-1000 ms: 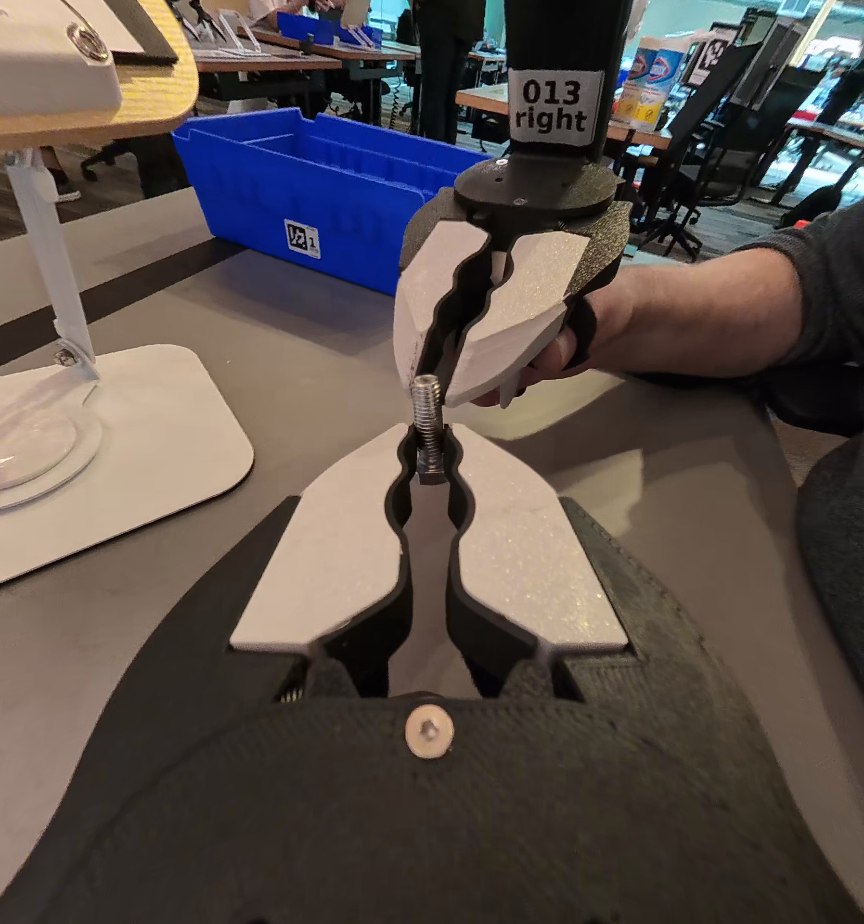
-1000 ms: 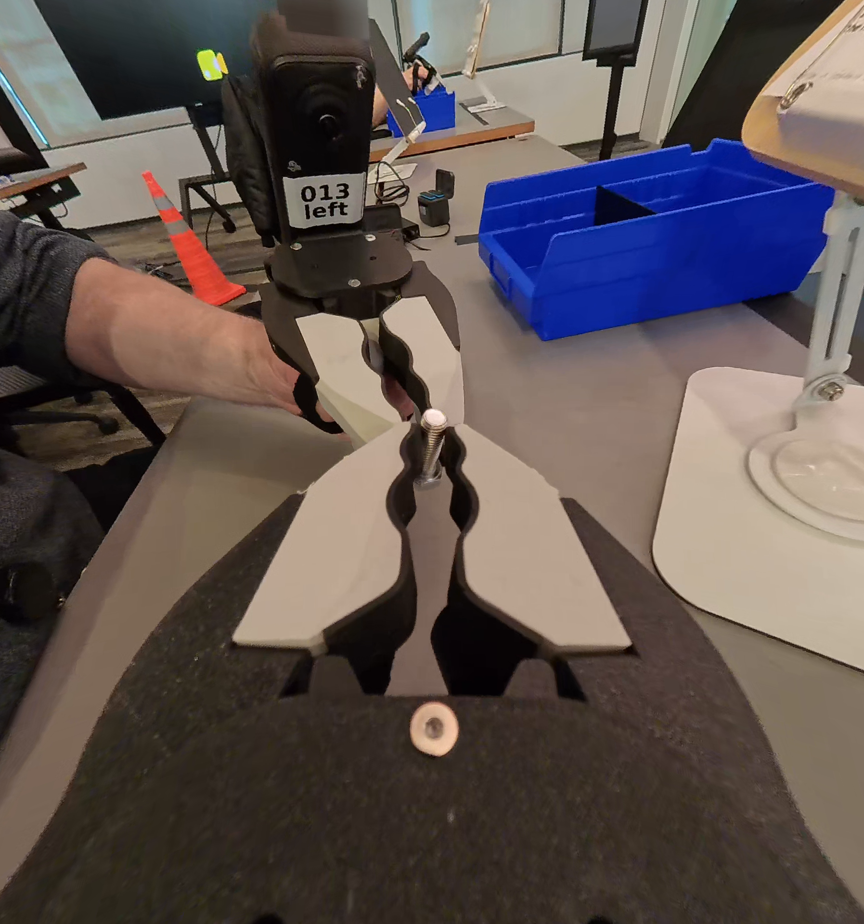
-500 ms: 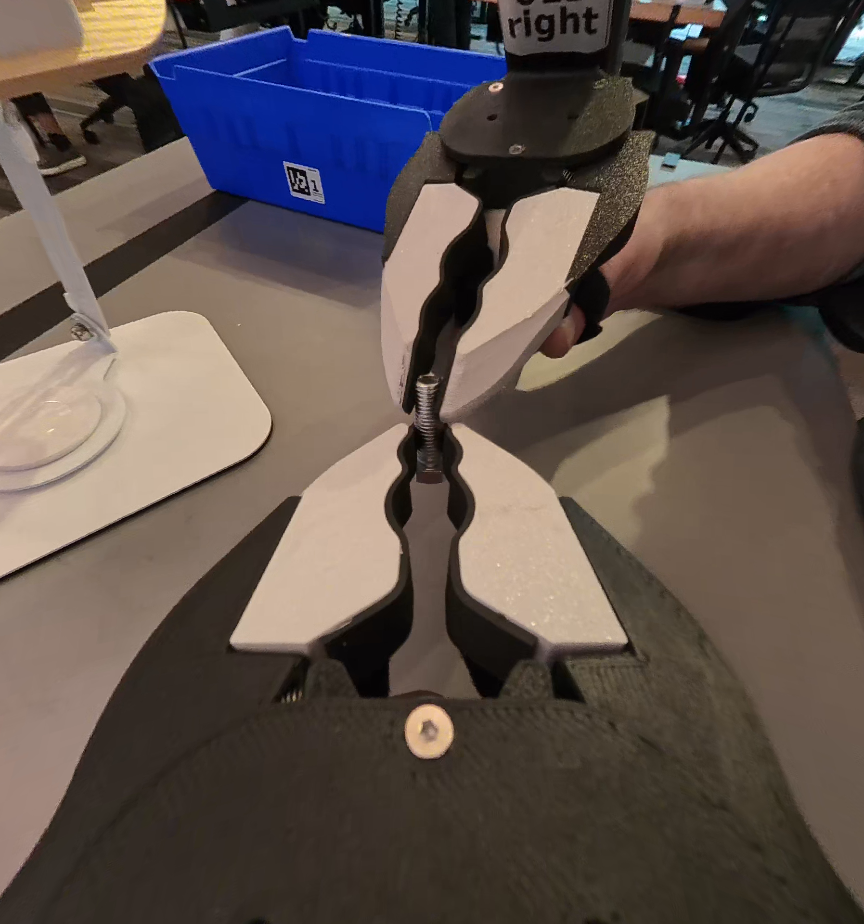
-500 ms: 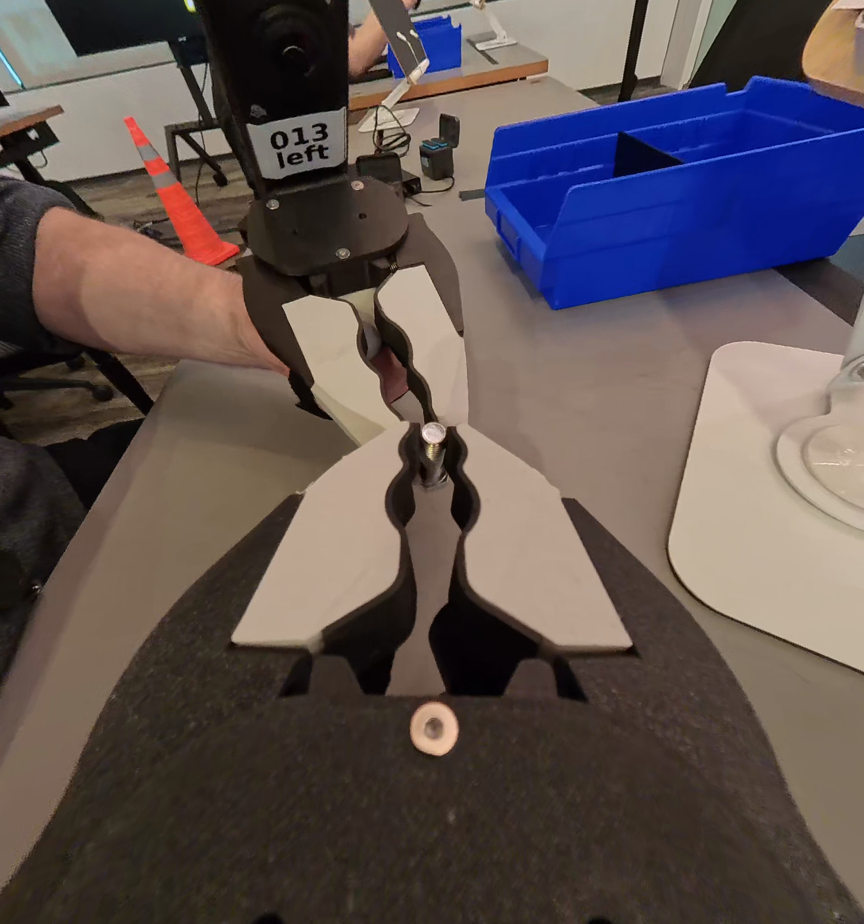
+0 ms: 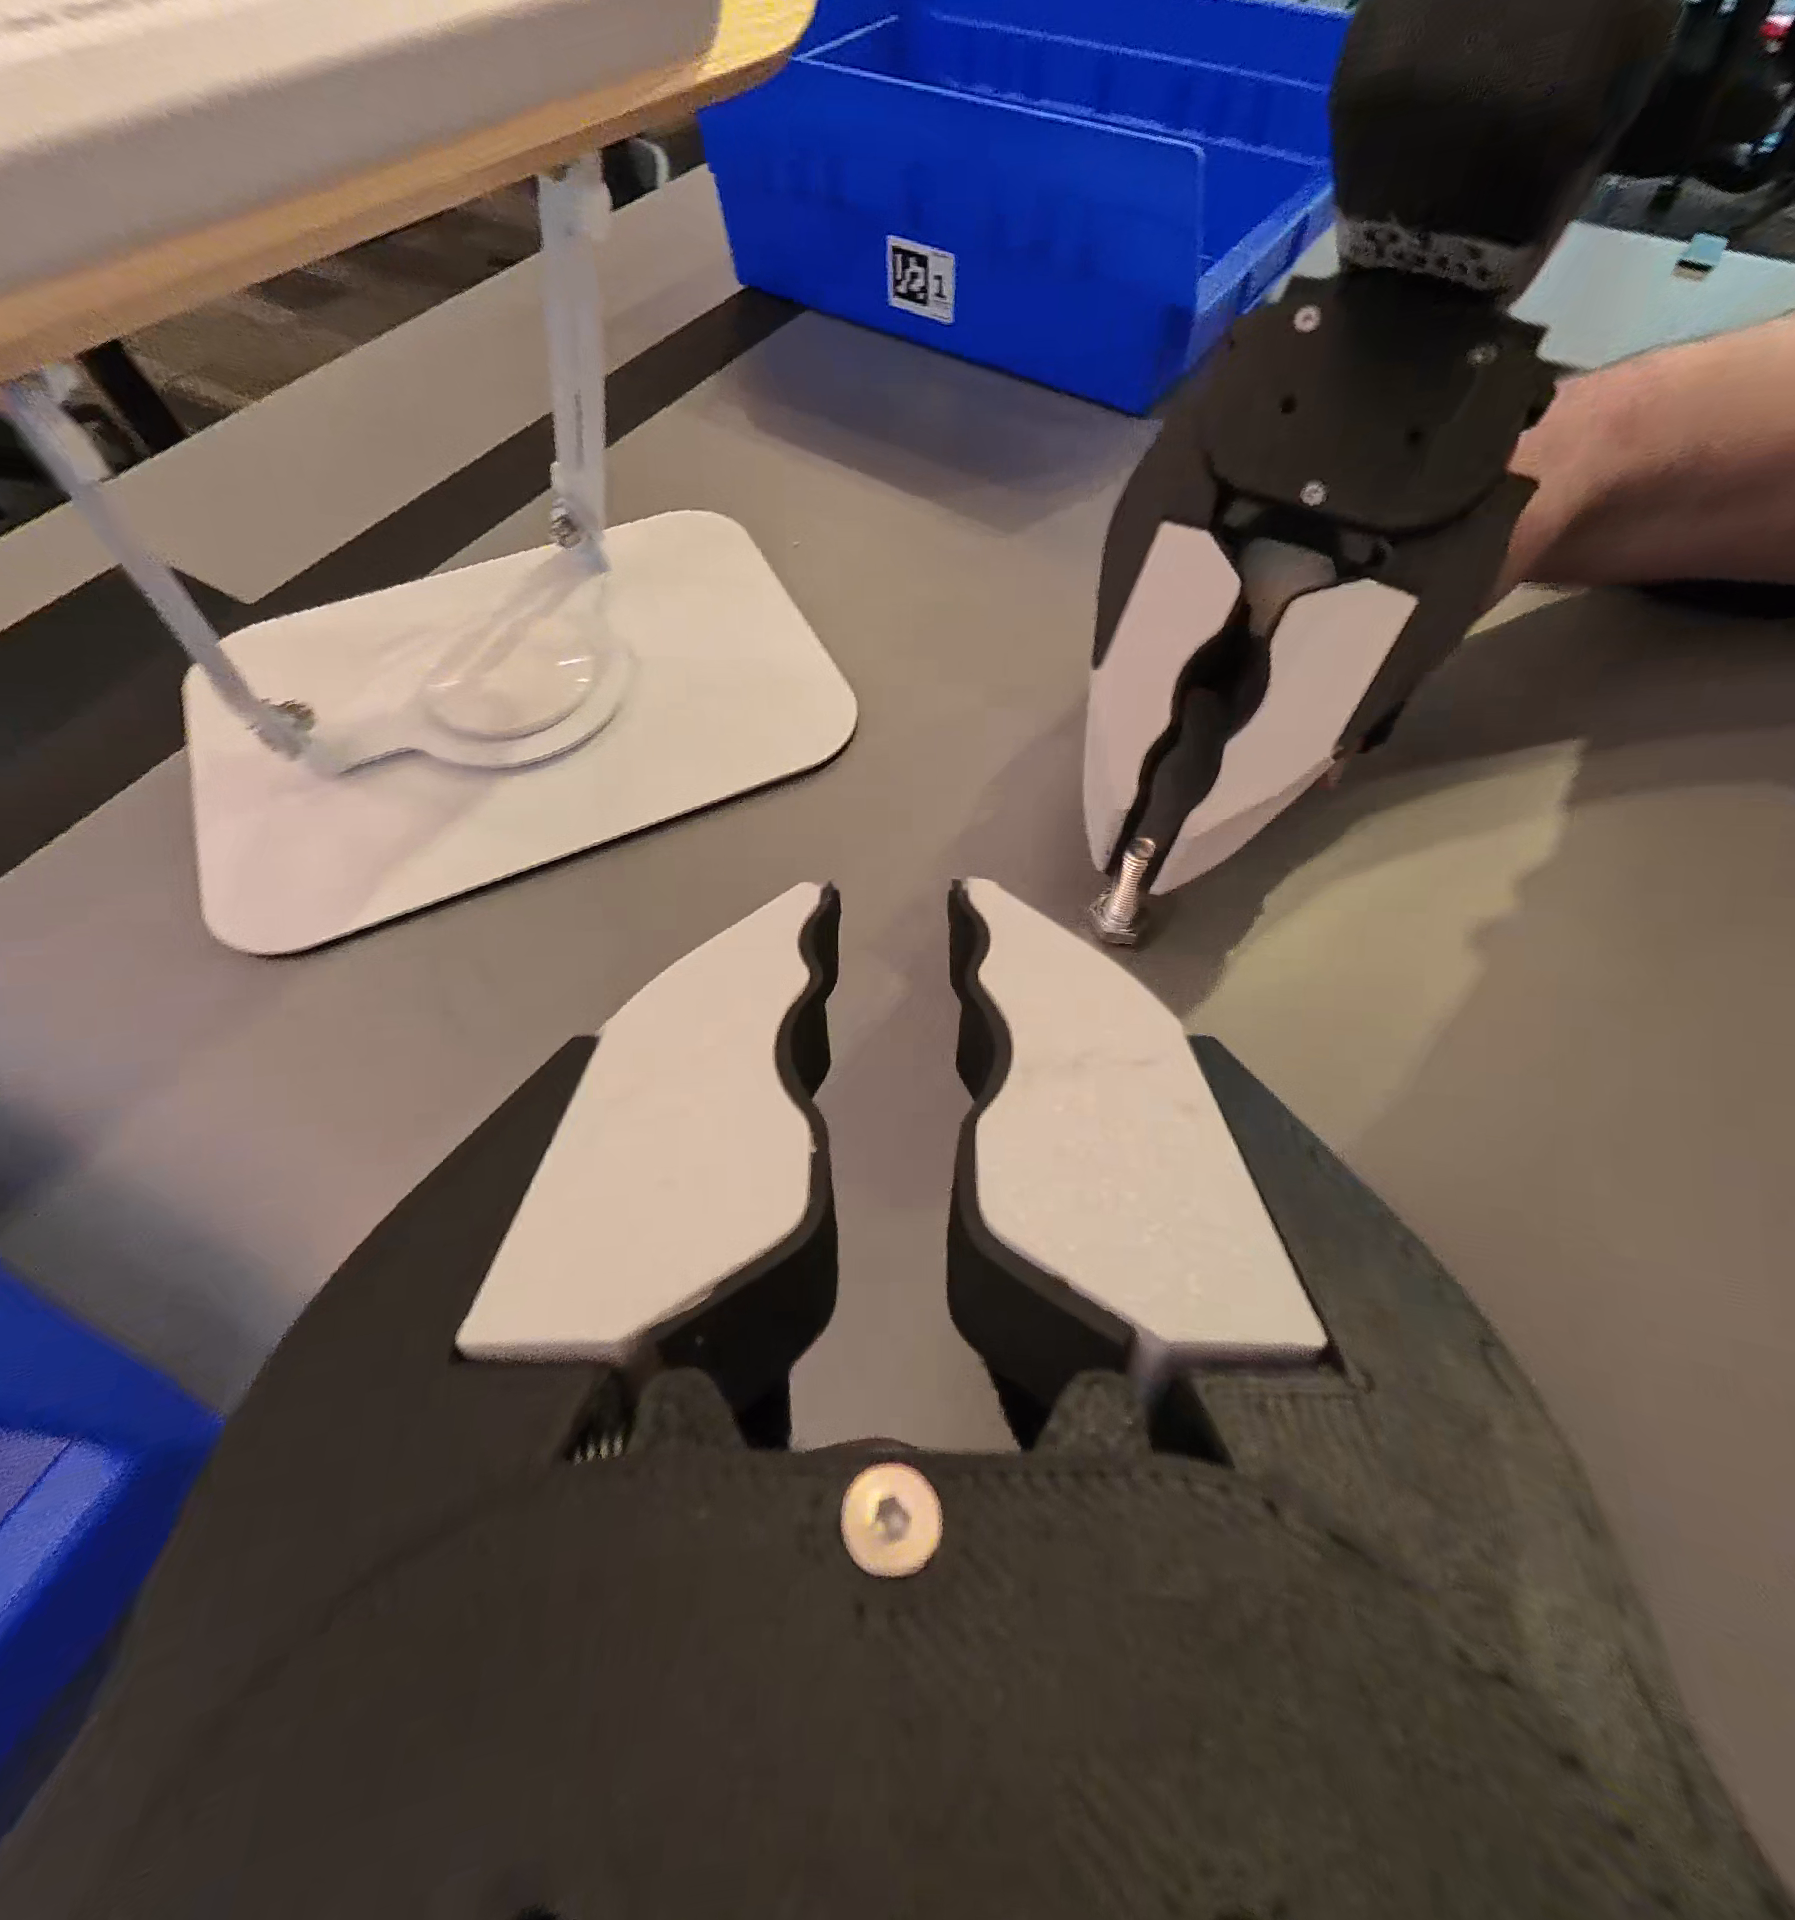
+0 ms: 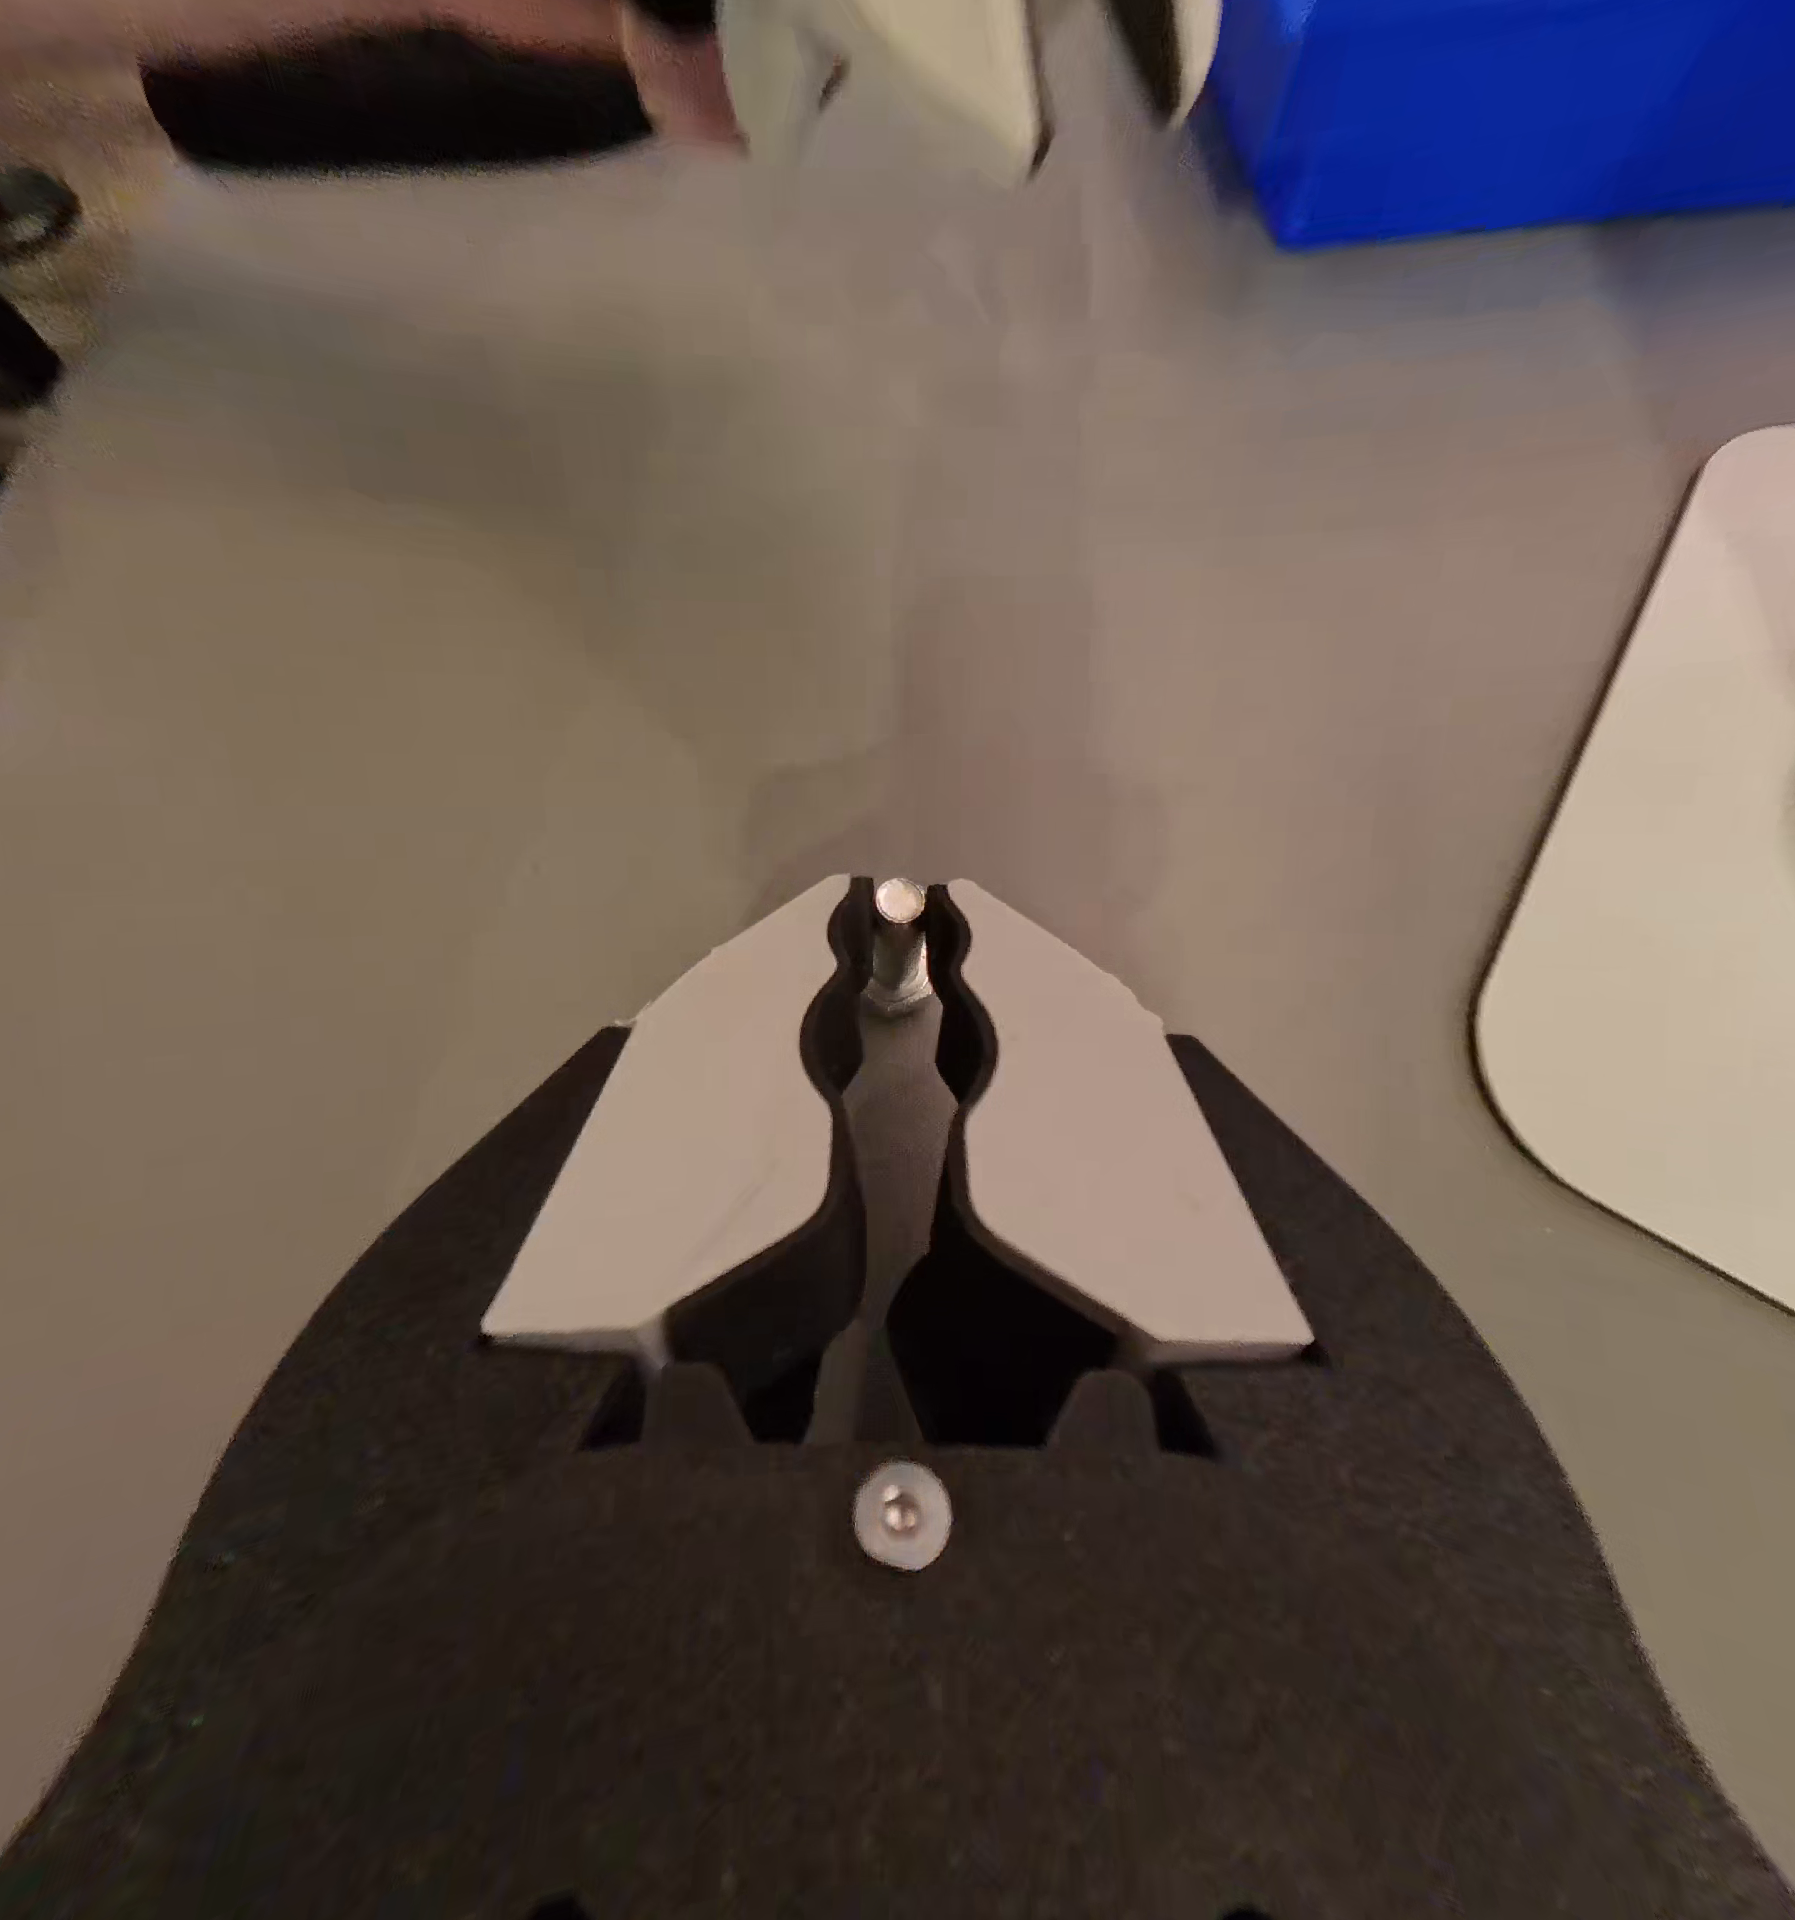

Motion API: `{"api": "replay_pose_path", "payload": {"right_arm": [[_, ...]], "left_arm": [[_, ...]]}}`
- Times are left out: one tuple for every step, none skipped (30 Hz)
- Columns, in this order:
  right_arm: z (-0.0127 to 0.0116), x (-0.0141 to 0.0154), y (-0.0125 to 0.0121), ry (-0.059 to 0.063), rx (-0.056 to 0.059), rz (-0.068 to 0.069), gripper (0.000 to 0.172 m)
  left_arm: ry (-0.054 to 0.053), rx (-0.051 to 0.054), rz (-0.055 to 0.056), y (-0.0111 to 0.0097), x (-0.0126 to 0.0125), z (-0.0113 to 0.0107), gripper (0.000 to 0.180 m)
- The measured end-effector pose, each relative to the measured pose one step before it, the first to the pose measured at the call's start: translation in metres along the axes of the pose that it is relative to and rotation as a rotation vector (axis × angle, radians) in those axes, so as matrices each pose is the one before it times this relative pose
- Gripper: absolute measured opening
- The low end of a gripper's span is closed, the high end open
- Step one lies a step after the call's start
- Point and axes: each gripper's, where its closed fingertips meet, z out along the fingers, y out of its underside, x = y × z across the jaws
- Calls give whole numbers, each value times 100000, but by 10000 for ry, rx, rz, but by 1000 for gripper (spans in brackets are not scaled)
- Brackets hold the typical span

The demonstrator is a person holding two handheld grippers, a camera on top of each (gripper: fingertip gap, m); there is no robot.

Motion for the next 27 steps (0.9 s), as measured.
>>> {"api": "replay_pose_path", "payload": {"right_arm": [[168, -78, 163, 10, -99, -61, 9], [19, -39, -4, -9, -14, 9, 10], [-6, 18, -14, 5, -26, -31, 10], [-27, 104, 6, 64, -31, -50, 10], [-13, 85, 14, 53, -22, -14, 10], [2, 7, -22, -26, -8, 77, 18], [-36, -29, -53, -47, 21, 95, 23], [-64, -13, -92, -8, 72, 8, 23], [-56, -56, -102, -20, 79, -42, 23], [-29, -95, -60, -47, 26, -19, 24], [-31, 43, -46, 38, 9, 11, 27], [-74, 37, -107, 23, 66, -11, 28], [-136, 25, -171, 8, 127, -29, 28], [-218, 88, -207, 59, 148, -41, 27], [-289, 159, -310, 131, 208, -49, 26], [-297, 138, -325, 97, 223, -34, 25], [-255, 165, -212, 77, 162, 24, 25], [-189, 241, -74, 95, 102, 74, 26], [-143, 169, -6, 23, 83, 65, 26], [-80, 60, 85, -48, 38, 45, 26], [-28, 115, 153, 0, -10, 52, 26], [-17, 128, 112, 45, 2, 39, 26], [-16, 98, 30, 48, 30, 24, 26], [-13, 1, -29, -7, 55, 18, 26], [-6, 0, -61, -4, 72, 23, 25], [-6, 56, -30, 21, 63, 22, 25], [14, 47, 16, 6, 24, 17, 25]], "left_arm": [[-98, 0, -42, 97, -228, -260, 19], [-47, 7, -83, 63, -167, -184, 19], [-43, 12, -89, 29, -173, -129, 19], [-53, 32, -72, -5, -189, -122, 19], [-18, 27, -27, -19, -122, -130, 19], [-49, 44, -8, -109, -176, -185, 20], [-126, 84, -18, -207, -334, -295, 20], [-104, 81, -12, -243, -349, -357, 20], [-160, 26, -11, -216, -483, -425, 21], [-244, 17, 8, -229, -640, -522, 22], [-352, -21, 56, -226, -881, -685, 22], [-414, -22, 44, -304, -1140, -867, 22], [-579, 50, -12, -437, -1615, -1054, 22], [-611, 91, -65, -524, -1919, -1109, 21], [-417, 47, -95, -475, -1869, -961, 20], [-361, -178, -94, -174, -1917, -693, 20], [-344, -416, -60, 271, -1982, -349, 20], [-153, -556, -12, 673, -1737, 62, 20], [51, -597, -17, 912, -1357, 441, 20], [221, -529, 111, 945, -876, 779, 20], [365, -639, 295, 1176, -477, 1098, 20], [242, -732, 156, 1329, -611, 1338, 20], [236, -629, 5, 1132, -583, 1456, 20], [345, -426, 101, 712, -214, 1375, 20], [45, -368, 159, 519, -457, 1222, 20], [-50, -630, 60, 707, -487, 1098, 21], [308, -680, -86, 604, 125, 953, 26]]}}
